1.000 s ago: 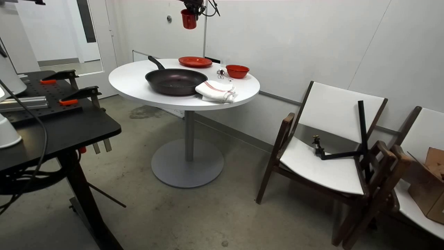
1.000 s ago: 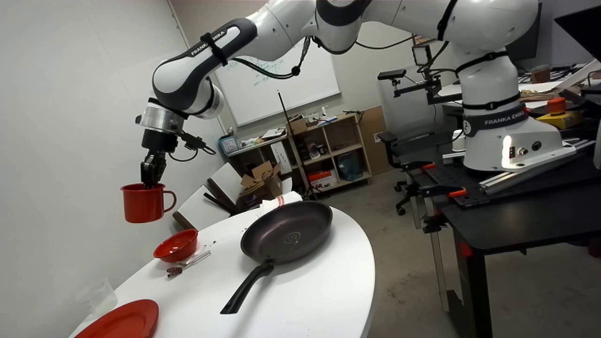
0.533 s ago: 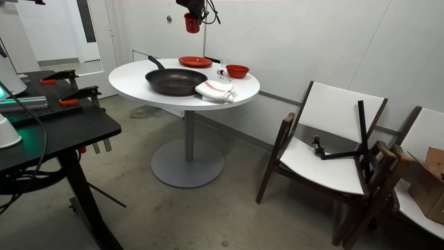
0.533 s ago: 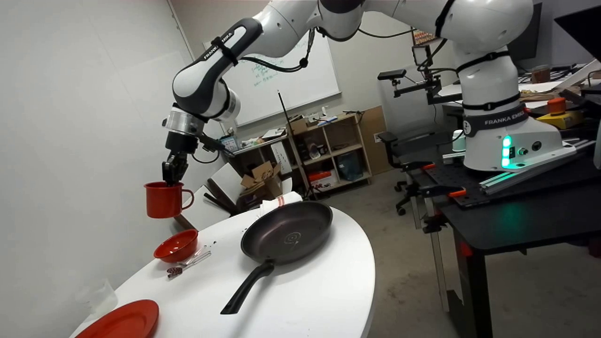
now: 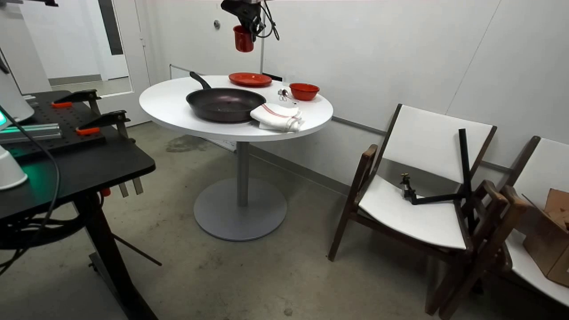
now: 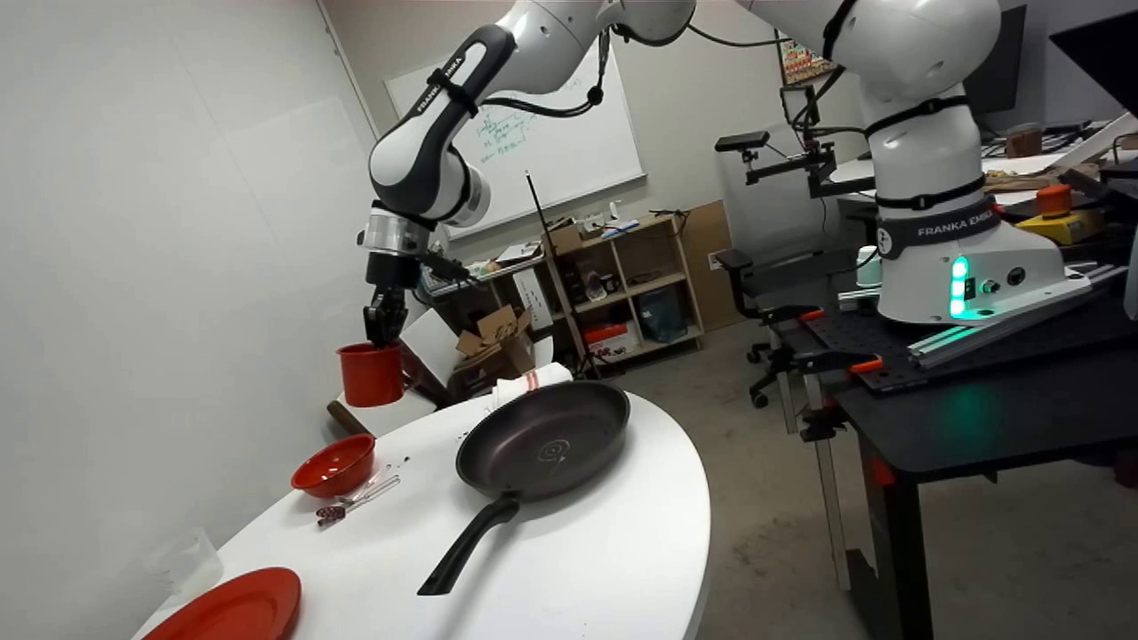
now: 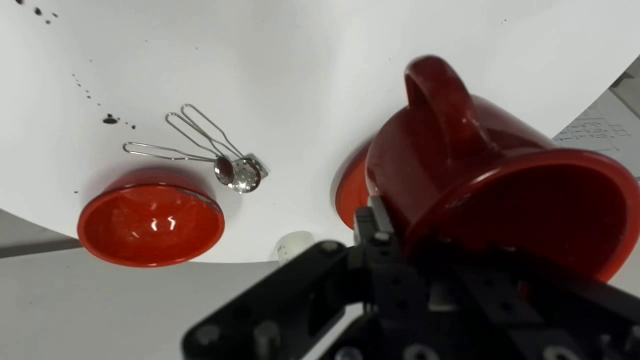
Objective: Move the red mug to the right side of the table
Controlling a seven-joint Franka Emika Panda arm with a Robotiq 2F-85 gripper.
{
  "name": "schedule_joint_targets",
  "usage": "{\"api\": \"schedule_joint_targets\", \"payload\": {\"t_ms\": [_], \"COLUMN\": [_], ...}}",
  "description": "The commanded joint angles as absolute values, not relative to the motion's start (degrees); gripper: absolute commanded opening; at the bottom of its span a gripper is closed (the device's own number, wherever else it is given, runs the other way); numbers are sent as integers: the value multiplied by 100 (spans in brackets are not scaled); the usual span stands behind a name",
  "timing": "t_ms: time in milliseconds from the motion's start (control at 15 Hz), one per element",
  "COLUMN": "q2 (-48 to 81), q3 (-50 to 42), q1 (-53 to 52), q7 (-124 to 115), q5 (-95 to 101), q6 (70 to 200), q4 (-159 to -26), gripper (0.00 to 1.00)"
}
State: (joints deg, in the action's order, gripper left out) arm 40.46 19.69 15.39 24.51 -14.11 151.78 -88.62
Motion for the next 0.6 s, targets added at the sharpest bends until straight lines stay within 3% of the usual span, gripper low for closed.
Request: {"api": "schedule_joint_targets", "payload": {"t_ms": [0,533], "q2": [3401,3326], "q3": [1750,1467], "q1": [1586,1511], "q7": [2318,2363], "q5": [-1600,-1607], "q6": [15145,15155], "q4": [-9639,-9773], "gripper": [2,6]}}
